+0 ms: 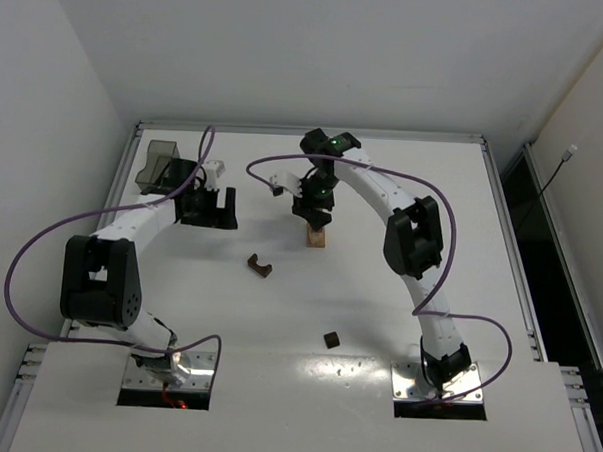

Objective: Build the wood block tower

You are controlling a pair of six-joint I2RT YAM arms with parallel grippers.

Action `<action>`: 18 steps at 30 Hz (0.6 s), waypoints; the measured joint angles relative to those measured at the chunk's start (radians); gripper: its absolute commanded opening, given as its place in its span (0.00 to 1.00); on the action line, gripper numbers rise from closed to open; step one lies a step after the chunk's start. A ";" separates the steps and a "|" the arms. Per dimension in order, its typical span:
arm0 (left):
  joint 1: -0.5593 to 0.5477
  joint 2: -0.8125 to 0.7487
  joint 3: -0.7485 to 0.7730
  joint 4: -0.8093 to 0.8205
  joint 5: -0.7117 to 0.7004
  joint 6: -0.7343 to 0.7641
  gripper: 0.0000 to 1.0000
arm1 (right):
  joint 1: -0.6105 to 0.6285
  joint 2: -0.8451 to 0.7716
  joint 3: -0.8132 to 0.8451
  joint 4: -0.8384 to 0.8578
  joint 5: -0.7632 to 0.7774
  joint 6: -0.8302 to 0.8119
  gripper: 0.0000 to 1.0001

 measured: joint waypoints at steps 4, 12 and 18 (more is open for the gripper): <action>0.000 0.002 0.000 0.000 0.002 0.000 0.91 | 0.000 0.011 0.010 0.003 0.003 0.002 0.06; 0.010 0.002 0.000 0.000 0.009 0.000 0.91 | 0.000 0.037 0.010 0.004 0.009 0.003 0.12; 0.011 0.002 0.000 0.000 0.010 0.000 0.91 | 0.000 0.040 0.010 0.005 0.009 0.003 0.36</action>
